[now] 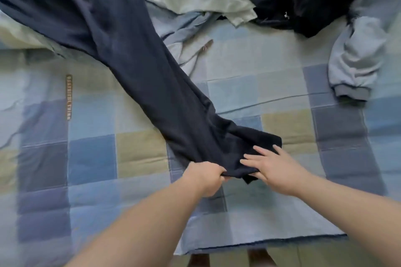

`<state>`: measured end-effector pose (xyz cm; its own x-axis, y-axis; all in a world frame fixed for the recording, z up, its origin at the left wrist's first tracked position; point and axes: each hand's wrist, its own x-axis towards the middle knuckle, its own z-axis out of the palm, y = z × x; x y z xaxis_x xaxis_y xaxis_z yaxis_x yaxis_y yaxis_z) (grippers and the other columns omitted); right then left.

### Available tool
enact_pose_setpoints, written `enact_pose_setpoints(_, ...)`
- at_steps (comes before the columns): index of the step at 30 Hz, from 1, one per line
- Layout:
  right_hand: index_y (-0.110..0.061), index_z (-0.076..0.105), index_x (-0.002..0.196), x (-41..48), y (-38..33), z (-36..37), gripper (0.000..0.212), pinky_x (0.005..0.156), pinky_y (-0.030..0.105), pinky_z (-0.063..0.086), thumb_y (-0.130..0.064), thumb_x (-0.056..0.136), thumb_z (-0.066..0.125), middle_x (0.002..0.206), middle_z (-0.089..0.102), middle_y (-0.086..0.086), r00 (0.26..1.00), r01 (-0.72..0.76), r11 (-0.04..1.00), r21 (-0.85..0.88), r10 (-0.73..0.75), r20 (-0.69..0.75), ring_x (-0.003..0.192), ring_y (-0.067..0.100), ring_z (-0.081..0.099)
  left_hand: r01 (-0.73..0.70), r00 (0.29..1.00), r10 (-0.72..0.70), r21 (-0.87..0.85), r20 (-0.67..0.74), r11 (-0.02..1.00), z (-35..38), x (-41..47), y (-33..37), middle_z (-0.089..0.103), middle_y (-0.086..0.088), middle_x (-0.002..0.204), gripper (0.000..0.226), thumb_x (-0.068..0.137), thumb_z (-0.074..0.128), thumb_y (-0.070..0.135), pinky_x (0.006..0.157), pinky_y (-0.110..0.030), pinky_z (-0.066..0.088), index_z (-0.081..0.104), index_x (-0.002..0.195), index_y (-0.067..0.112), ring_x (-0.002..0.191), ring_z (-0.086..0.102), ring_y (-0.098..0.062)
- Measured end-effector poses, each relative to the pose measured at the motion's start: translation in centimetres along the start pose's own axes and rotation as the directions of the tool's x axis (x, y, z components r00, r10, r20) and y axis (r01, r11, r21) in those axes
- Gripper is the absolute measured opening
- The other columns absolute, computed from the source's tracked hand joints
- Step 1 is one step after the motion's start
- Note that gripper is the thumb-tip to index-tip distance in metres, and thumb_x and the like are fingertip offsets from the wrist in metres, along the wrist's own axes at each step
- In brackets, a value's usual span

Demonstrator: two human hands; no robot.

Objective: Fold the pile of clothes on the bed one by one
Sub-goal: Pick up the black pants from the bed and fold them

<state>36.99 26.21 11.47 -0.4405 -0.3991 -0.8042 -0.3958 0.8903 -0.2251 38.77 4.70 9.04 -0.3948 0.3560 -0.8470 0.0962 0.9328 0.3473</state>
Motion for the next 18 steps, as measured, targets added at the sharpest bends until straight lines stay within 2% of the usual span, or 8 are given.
enact_pose_setpoints(3, -0.045, 0.026, 0.154, -1.1, -0.4, 1.9, 0.051, 0.122, 0.046, 0.014, -0.056, 0.104, 0.033, 0.162, 0.026, -0.021, 0.998, -0.059, 0.985, 0.164, 0.053, 0.044, 0.154, 0.013, 0.012, -0.026, 0.997, 0.025, -0.006, -0.069, 1.000, 0.3, -0.6, -0.6, 0.058, 0.013, 0.138, 0.041, 0.102, 0.034, 0.057, 0.102, -0.045, 0.034, 0.054, 0.136, 0.044, 0.131, 0.049, -0.020)
enact_pose_setpoints(5, -0.043, 0.028, 0.155, -0.5, -0.8, 1.7, 0.069, 0.122, 0.046, 0.015, -0.071, 0.093, 0.043, 0.162, 0.028, -0.019, 0.995, -0.088, 0.946, 0.312, 0.070, 0.069, 0.154, 0.014, 0.013, 0.001, 0.993, -0.003, -0.016, -0.114, 1.000, -0.6, -0.2, -1.8, 0.041, 0.012, 0.155, 0.056, 0.096, 0.032, 0.071, 0.112, -0.048, 0.026, 0.048, 0.143, 0.045, 0.147, 0.030, -0.020)
enact_pose_setpoints(7, -0.039, 0.028, 0.156, 1.1, -1.4, 1.6, 0.081, 0.122, 0.047, 0.019, -0.075, 0.087, 0.050, 0.164, 0.025, -0.014, 0.994, -0.094, 0.912, 0.400, 0.109, -0.015, 0.154, 0.014, 0.012, 0.065, 0.970, -0.054, 0.041, -0.238, 0.997, -1.2, 0.4, -3.5, 0.020, 0.006, 0.167, 0.062, 0.096, 0.034, 0.071, 0.120, -0.050, 0.017, 0.037, 0.150, 0.042, 0.154, 0.011, -0.024)
enact_pose_setpoints(10, -0.039, 0.006, 0.159, 5.3, -2.1, 1.7, 0.091, 0.121, 0.056, 0.017, -0.069, 0.089, 0.054, 0.169, -0.001, -0.006, 0.952, -0.140, 0.933, 0.331, 0.218, -0.214, 0.155, 0.021, -0.004, 0.191, 0.884, -0.112, 0.132, -0.454, 0.973, -1.7, 2.2, -6.2, -0.005, 0.001, 0.170, 0.075, 0.095, 0.050, 0.060, 0.122, -0.055, 0.012, 0.014, 0.158, 0.040, 0.154, -0.002, -0.034)
enact_pose_setpoints(12, -0.038, -0.009, 0.158, 8.5, -2.7, 2.0, 0.101, 0.119, 0.064, 0.013, -0.065, 0.088, 0.059, 0.167, -0.016, -0.004, 0.921, -0.208, 0.922, 0.327, 0.298, -0.253, 0.154, 0.027, -0.012, 0.224, 0.871, -0.156, 0.094, -0.465, 0.970, -1.8, 3.8, -7.6, -0.012, 0.004, 0.169, 0.087, 0.093, 0.058, 0.058, 0.121, -0.058, 0.014, 0.003, 0.158, 0.042, 0.154, -0.003, -0.038)
enact_pose_setpoints(14, -0.034, -0.010, 0.158, 10.8, -3.1, 1.9, 0.107, 0.117, 0.065, 0.018, -0.063, 0.086, 0.064, 0.167, -0.008, 0.002, 0.878, -0.279, 0.894, 0.351, 0.385, -0.284, 0.154, 0.032, -0.001, 0.236, 0.857, -0.184, 0.050, -0.482, 0.970, -1.8, 5.0, -8.1, -0.002, 0.005, 0.168, 0.084, 0.092, 0.061, 0.056, 0.116, -0.057, 0.023, 0.010, 0.157, 0.044, 0.152, 0.007, -0.037)
enact_pose_setpoints(16, -0.029, 0.009, 0.157, 12.5, -3.3, 2.1, 0.099, 0.110, 0.055, 0.030, -0.062, 0.084, 0.068, 0.155, 0.031, 0.009, 0.806, -0.336, 0.882, 0.330, 0.450, -0.385, 0.141, 0.032, 0.034, 0.240, 0.791, -0.177, 0.031, -0.586, 0.970, -1.1, 6.4, -8.2, 0.030, 0.002, 0.156, 0.060, 0.094, 0.061, 0.049, 0.103, -0.049, 0.036, 0.036, 0.147, 0.037, 0.139, 0.030, -0.031)
enact_pose_setpoints(18, -0.027, 0.026, 0.147, 12.9, -3.3, 2.3, 0.072, 0.099, 0.046, 0.036, -0.051, 0.091, 0.065, 0.126, 0.061, 0.004, 0.778, -0.310, 0.876, 0.370, 0.457, -0.431, 0.116, 0.031, 0.057, 0.209, 0.734, -0.153, 0.005, -0.662, 0.978, -0.6, 7.1, -8.0, 0.052, 0.002, 0.130, 0.029, 0.099, 0.057, 0.039, 0.087, -0.042, 0.040, 0.053, 0.125, 0.027, 0.120, 0.045, -0.027)
